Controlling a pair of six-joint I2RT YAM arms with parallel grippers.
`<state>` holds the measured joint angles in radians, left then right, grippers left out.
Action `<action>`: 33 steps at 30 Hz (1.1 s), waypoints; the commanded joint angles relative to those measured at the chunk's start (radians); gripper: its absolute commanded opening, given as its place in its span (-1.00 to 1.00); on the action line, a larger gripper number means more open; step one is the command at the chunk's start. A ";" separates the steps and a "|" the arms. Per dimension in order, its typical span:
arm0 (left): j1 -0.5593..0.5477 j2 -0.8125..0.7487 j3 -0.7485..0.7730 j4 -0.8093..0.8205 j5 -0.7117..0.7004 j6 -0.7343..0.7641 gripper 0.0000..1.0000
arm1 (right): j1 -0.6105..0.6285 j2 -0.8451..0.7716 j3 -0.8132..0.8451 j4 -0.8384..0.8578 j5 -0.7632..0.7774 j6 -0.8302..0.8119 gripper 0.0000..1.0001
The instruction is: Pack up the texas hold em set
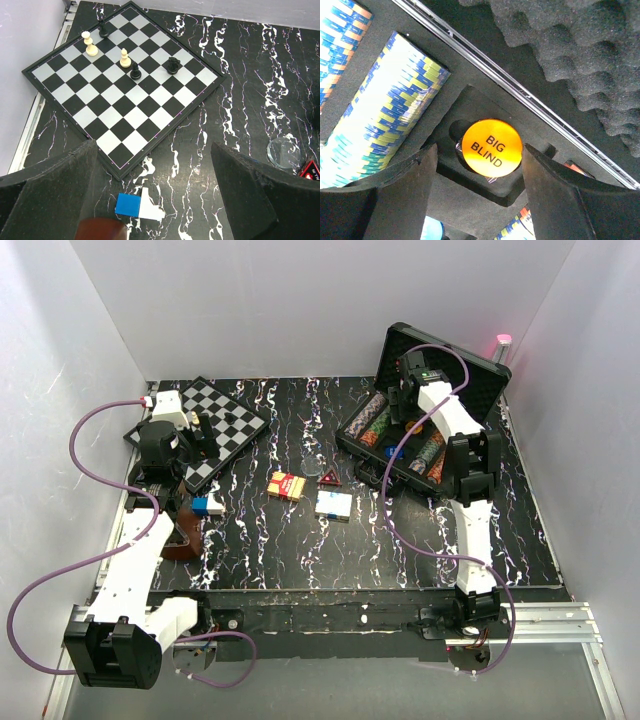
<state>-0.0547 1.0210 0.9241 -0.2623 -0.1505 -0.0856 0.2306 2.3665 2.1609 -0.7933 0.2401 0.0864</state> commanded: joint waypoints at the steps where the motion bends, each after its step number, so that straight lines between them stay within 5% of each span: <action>1: -0.004 -0.025 -0.010 -0.003 -0.008 0.010 0.96 | 0.027 -0.015 -0.001 0.005 0.047 -0.045 0.51; 17: -0.005 -0.036 -0.011 -0.003 -0.009 0.012 0.96 | 0.016 0.057 0.097 -0.144 -0.065 0.120 0.64; 23: -0.007 -0.036 -0.011 -0.003 -0.009 0.012 0.96 | 0.010 -0.068 -0.114 0.037 -0.177 0.194 0.65; 33: -0.010 -0.045 -0.011 -0.002 -0.008 0.010 0.96 | 0.010 -0.133 -0.070 0.043 -0.167 0.170 0.51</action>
<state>-0.0566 1.0039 0.9237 -0.2619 -0.1505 -0.0853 0.2043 2.3272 2.0853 -0.7471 0.1726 0.2379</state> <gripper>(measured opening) 0.982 0.779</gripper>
